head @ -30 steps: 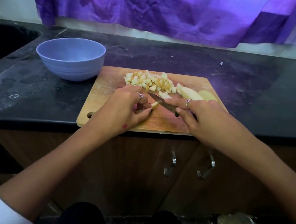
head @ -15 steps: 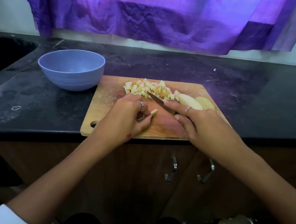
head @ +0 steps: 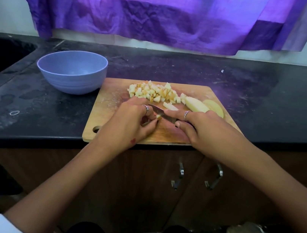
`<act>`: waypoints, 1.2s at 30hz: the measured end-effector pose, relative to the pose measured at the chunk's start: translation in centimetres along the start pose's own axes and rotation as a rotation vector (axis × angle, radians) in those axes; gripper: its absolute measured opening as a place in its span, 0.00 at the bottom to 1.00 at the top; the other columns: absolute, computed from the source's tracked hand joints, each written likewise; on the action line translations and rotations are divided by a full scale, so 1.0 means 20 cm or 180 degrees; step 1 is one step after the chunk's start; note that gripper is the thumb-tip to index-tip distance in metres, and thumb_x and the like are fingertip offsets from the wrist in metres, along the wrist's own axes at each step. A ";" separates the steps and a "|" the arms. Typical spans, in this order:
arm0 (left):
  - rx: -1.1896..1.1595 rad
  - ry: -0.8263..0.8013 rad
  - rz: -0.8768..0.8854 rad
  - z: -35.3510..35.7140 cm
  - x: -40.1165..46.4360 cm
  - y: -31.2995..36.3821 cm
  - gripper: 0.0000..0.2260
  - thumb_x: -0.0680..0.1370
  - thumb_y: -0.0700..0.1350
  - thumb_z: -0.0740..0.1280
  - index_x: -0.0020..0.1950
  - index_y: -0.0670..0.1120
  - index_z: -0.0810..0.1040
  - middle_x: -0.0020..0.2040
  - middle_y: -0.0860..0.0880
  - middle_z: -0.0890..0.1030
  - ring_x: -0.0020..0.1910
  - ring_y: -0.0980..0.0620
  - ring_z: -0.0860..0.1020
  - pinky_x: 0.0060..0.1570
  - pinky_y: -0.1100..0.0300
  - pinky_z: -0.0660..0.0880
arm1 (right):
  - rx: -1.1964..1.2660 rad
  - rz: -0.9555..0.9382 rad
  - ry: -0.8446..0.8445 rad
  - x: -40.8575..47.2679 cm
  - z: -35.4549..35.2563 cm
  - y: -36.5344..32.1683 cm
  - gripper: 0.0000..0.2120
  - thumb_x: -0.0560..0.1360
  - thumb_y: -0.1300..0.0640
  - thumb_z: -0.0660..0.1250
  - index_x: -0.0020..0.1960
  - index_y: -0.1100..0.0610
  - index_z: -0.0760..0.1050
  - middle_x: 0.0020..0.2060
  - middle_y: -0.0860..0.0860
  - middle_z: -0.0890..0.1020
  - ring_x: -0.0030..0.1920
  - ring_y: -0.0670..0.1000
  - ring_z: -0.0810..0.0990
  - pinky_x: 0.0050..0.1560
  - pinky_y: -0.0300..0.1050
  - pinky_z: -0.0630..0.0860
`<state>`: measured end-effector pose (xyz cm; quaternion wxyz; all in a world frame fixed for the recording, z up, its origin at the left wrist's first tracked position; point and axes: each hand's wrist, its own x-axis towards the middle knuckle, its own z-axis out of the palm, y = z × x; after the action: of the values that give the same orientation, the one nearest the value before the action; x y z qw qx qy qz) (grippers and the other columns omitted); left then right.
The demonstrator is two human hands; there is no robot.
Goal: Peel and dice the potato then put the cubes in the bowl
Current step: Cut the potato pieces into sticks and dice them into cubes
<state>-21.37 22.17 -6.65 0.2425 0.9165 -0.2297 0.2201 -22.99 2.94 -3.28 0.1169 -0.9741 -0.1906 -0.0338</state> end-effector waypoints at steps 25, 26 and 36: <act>-0.0466 0.0104 -0.1102 -0.07 -0.09 0.07 0.05 0.74 0.46 0.72 0.46 0.46 0.84 0.50 0.51 0.78 0.43 0.57 0.77 0.39 0.69 0.71 | 0.0415 0.0051 0.0258 -0.09 0.07 -0.03 0.19 0.81 0.48 0.56 0.71 0.37 0.65 0.44 0.50 0.79 0.33 0.46 0.73 0.33 0.43 0.70; -0.0494 0.0119 -0.1121 -0.07 -0.09 0.07 0.04 0.74 0.46 0.73 0.45 0.46 0.84 0.50 0.51 0.78 0.44 0.56 0.77 0.39 0.68 0.72 | 0.0390 0.0044 0.0244 -0.09 0.06 -0.04 0.18 0.81 0.48 0.55 0.71 0.37 0.65 0.43 0.51 0.79 0.32 0.47 0.74 0.32 0.43 0.70; -0.0570 0.0199 -0.1057 -0.05 -0.09 0.06 0.06 0.73 0.44 0.73 0.37 0.51 0.80 0.48 0.51 0.78 0.46 0.53 0.77 0.44 0.58 0.77 | 0.0221 0.0100 0.0160 -0.05 0.03 -0.06 0.18 0.82 0.49 0.55 0.70 0.37 0.66 0.43 0.51 0.79 0.31 0.48 0.74 0.31 0.43 0.71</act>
<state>-23.74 22.45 -6.43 0.3632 0.9093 -0.0863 0.1841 -24.47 3.83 -3.67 0.1558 -0.9712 -0.1733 -0.0499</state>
